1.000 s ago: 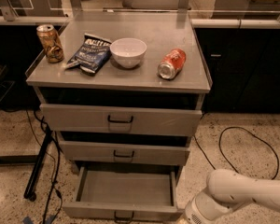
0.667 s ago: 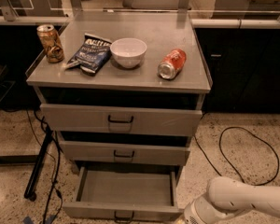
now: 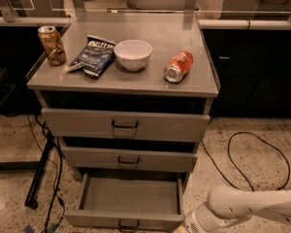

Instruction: Close bottom drawer

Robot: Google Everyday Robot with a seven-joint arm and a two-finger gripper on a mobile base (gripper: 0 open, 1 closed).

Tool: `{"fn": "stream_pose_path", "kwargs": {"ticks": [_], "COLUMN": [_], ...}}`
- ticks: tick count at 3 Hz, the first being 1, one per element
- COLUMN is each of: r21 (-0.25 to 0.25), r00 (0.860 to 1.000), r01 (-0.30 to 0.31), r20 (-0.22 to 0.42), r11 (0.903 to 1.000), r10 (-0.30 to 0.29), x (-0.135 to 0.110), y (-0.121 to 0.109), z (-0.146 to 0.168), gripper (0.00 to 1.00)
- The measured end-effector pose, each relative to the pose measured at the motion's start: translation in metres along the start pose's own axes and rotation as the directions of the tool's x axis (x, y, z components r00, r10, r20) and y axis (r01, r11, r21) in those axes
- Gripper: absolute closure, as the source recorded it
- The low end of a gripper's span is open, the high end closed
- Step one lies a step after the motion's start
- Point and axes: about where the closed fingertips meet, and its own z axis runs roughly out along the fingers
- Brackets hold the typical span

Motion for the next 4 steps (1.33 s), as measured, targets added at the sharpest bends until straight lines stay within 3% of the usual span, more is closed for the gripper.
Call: {"fn": "stream_pose_path", "kwargs": {"ticks": [1, 2, 3, 4], "r21": [0.0, -0.018, 0.004, 0.019], "r00": [1.0, 0.999, 0.988, 0.978], "r01": [0.0, -0.046, -0.146, -0.199], "r20": [0.0, -0.001, 0.046, 0.076], "r11": [1.0, 0.9988, 0.9892, 0.9799], "r10": [0.0, 0.046, 0.146, 0.197], "x": [0.0, 0.013, 0.021, 0.022], "y": [0.0, -0.011, -0.035, -0.05], "z": [0.0, 0.029, 0.069, 0.087], "gripper": [1.0, 1.0, 1.0, 1.0]}}
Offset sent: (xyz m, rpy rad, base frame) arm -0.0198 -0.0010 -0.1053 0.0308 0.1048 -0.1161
